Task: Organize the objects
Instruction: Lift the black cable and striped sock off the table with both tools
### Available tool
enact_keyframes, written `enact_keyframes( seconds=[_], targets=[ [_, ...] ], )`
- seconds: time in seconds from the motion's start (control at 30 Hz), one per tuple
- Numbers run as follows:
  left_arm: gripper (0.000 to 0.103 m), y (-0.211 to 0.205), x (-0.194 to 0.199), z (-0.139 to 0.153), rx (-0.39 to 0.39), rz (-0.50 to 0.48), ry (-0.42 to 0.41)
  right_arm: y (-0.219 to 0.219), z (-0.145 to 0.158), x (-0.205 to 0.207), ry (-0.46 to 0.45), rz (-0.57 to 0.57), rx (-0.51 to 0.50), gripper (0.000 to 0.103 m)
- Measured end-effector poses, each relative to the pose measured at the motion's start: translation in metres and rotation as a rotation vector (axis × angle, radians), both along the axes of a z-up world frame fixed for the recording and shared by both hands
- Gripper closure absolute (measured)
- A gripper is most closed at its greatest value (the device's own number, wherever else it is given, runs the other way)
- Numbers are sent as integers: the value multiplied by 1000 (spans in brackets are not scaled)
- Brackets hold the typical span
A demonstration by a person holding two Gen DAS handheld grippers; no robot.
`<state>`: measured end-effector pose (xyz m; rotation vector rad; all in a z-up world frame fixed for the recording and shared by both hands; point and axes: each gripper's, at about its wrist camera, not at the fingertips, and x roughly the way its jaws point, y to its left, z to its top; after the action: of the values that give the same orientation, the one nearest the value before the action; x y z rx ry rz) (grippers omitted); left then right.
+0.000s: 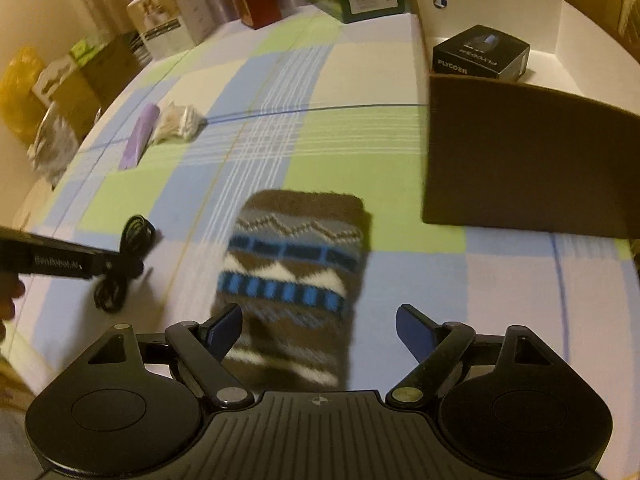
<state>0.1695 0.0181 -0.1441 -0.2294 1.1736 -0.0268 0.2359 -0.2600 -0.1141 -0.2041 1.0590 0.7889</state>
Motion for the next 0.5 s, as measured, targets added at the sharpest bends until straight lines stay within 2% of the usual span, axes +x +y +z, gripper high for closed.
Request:
enact_keyframes(
  seconds=[0.17, 0.33, 0.5],
  targets=[
    [84, -4, 8, 0, 22, 10, -7, 20, -9, 2, -27, -27, -13, 20],
    [84, -3, 13, 0, 32, 19, -15, 36, -14, 1, -14, -26, -7, 18],
    [84, -3, 16, 0, 33, 16, -20, 47, -20, -6, -52, -24, -41, 16]
  ],
)
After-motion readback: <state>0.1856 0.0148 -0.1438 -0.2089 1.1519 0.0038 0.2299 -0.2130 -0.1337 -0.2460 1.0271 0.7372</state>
